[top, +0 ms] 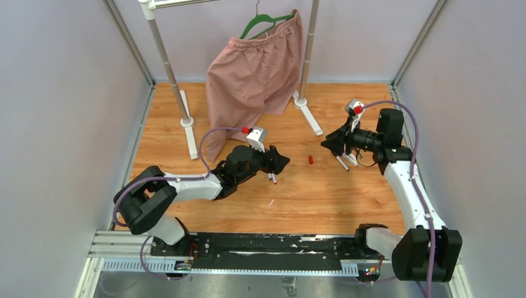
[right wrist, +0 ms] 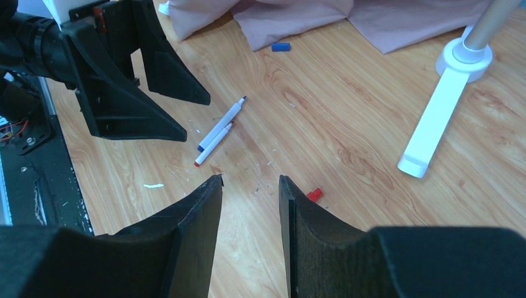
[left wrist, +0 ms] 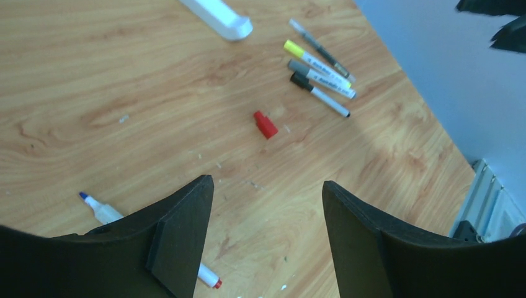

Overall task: Insert the pens into the pen caps
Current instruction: Pick up the pen from the center of the board.

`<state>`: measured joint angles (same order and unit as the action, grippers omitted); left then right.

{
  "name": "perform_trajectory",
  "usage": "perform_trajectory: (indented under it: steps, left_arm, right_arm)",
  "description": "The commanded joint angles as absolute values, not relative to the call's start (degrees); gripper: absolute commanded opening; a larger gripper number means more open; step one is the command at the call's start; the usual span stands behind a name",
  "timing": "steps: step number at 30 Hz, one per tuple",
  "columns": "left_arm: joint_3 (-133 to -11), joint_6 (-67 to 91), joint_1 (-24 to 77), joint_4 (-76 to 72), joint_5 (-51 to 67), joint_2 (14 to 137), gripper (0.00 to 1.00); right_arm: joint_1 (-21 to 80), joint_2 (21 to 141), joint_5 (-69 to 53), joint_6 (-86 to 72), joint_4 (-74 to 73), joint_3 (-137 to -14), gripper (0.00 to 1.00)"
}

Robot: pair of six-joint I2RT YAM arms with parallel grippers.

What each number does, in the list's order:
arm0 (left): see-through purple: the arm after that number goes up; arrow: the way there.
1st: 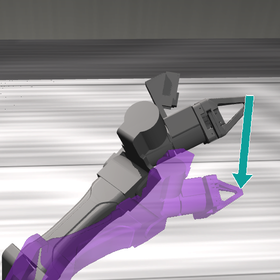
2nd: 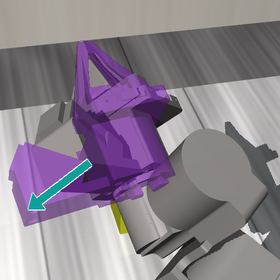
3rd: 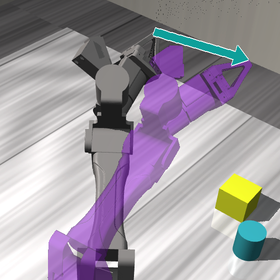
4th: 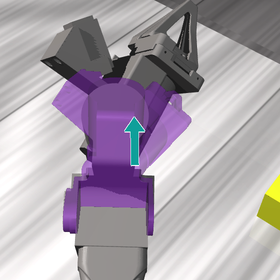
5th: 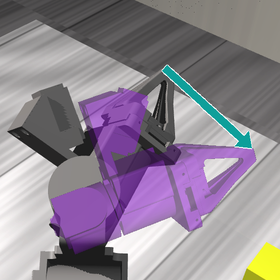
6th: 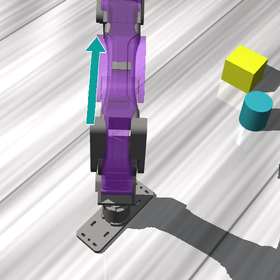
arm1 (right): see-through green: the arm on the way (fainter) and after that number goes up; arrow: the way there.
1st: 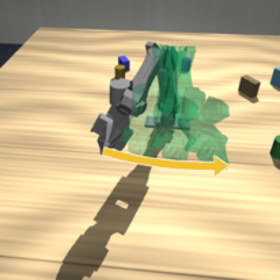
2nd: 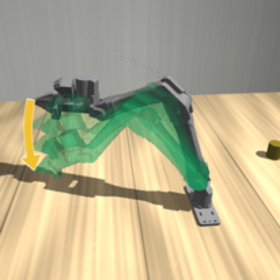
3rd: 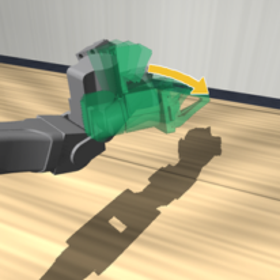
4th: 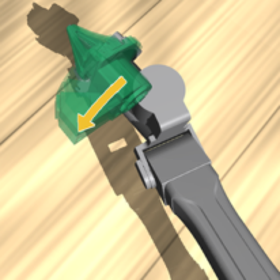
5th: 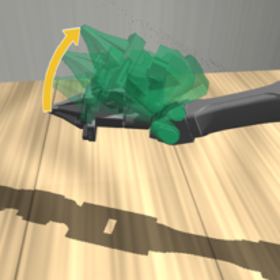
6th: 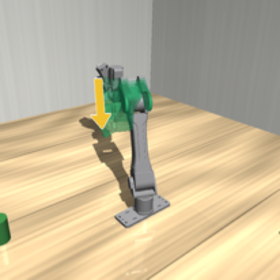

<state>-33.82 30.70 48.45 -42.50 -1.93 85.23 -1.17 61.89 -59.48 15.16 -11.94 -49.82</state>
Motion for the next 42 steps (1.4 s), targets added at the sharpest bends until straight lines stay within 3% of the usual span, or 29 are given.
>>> perform_trajectory:
  steps: [1, 9, 15, 17, 18, 25, 28, 33, 34, 38, 42]
  left_arm:
    - [-37.15, 32.87, 48.44, -34.41, -1.33, 88.54, 0.68]
    - [-41.35, 30.01, 50.98, -27.09, -6.63, 91.38, 0.70]
    - [-43.10, 30.11, 52.83, -21.59, -11.54, 90.77, 0.83]
    - [-43.66, 31.06, 54.93, -17.76, -18.18, 89.69, 0.97]
    - [-44.06, 31.88, 55.69, -15.82, -21.66, 89.38, 0.99]
    - [-45.63, 35.60, 56.43, -11.22, -25.07, 87.70, 1.00]
    - [-46.61, 37.68, 56.46, -8.75, -27.68, 87.88, 0.90]
    - [-55.22, 42.44, 57.28, 7.45, -36.19, 92.10, 0.73]
    - [-56.48, 42.93, 57.59, 9.35, -37.34, 93.13, 0.65]
    - [-57.98, 43.32, 57.61, 10.09, -37.95, 95.56, 0.48]
    - [-59.38, 43.44, 57.61, 10.89, -38.85, 97.59, 0.42]
  right_arm:
    - [-1.05, 62.91, -57.72, 16.32, -11.44, -49.13, 0.43]
    - [-1.05, 63.28, -56.85, 16.82, -11.65, -48.96, 0.43]
    - [-1.10, 63.46, -56.56, 17.36, -11.96, -49.04, 0.43]
    - [-1.01, 63.46, -56.56, 17.40, -12.09, -49.17, 0.43]
    - [-1.05, 63.38, -56.59, 17.40, -12.12, -49.21, 0.43]
    - [-1.05, 62.98, -56.48, 17.62, -12.22, -49.11, 0.43]
    - [-1.06, 62.79, -56.29, 17.80, -12.30, -49.12, 0.43]
    - [-1.05, 62.71, -56.32, 17.84, -12.37, -49.21, 0.43]
    - [-1.05, 62.65, -56.30, 17.84, -12.32, -49.17, 0.43]
    - [-1.03, 62.37, -56.17, 17.95, -12.48, -49.19, 0.43]
    - [-1.05, 62.18, -56.12, 18.10, -12.48, -49.22, 0.43]
